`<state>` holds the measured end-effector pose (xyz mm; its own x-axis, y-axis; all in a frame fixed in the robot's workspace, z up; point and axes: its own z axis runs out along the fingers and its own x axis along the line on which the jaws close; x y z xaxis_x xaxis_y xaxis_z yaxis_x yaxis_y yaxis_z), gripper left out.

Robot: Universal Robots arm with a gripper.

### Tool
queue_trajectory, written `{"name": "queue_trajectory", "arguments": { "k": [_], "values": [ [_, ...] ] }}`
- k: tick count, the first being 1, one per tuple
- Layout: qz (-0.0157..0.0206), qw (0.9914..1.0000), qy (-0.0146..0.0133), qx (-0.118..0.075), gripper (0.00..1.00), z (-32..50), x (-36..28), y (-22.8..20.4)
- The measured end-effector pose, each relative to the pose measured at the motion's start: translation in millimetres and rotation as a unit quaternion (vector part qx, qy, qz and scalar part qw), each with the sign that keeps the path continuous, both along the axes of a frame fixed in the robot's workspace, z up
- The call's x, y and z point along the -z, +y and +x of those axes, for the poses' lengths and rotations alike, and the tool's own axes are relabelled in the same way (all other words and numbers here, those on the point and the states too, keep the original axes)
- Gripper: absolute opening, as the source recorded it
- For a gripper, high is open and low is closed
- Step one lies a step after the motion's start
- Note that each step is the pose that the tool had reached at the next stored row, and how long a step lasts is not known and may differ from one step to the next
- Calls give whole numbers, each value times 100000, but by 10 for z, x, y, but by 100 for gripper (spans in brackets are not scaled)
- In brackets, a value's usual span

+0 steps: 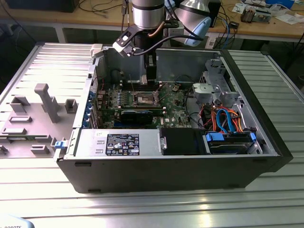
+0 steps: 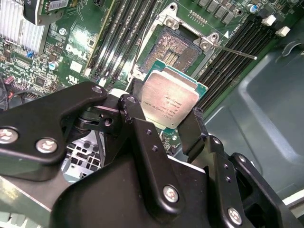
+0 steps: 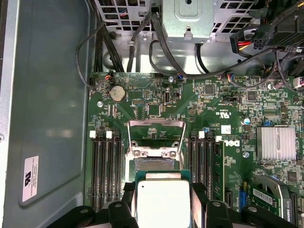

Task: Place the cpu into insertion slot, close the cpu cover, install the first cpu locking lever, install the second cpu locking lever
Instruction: 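Place the cpu into insertion slot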

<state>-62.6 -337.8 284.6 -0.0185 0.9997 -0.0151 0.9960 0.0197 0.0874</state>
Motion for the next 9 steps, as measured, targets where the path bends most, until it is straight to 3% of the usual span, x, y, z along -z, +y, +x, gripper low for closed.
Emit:
{"name": "queue_trajectory", "arguments": {
  "k": [9],
  "values": [
    [-246,100000,1,-2,54,0,0,6]
  ]
}}
